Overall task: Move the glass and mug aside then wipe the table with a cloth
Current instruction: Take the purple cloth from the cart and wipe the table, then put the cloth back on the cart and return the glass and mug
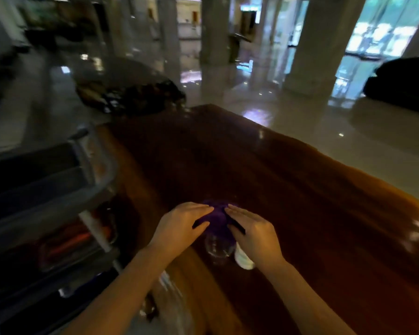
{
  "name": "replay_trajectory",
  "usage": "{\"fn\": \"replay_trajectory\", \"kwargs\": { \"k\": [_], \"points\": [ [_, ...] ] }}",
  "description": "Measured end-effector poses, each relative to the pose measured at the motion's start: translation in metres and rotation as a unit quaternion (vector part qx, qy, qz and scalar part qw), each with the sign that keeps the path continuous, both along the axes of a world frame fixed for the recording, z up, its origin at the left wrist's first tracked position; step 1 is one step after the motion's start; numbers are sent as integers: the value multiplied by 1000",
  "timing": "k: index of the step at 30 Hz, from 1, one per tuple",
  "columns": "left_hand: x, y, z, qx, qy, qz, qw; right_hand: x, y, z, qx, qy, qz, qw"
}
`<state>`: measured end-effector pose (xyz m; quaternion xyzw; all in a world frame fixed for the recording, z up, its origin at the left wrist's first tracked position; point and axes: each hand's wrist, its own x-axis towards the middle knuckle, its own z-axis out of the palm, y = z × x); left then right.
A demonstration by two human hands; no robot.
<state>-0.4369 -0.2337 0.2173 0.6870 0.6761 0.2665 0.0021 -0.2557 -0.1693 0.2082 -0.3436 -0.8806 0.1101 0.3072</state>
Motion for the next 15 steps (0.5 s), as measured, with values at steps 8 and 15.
{"fn": "replay_trajectory", "kwargs": {
  "k": [8,15],
  "points": [
    [-183,-52,26,26,5,148,989,-217,14,33,47,-12,194,980],
    [-315,-98,11,37,-28,276,960,-390,3,24,23,-40,317,947]
  ]
}}
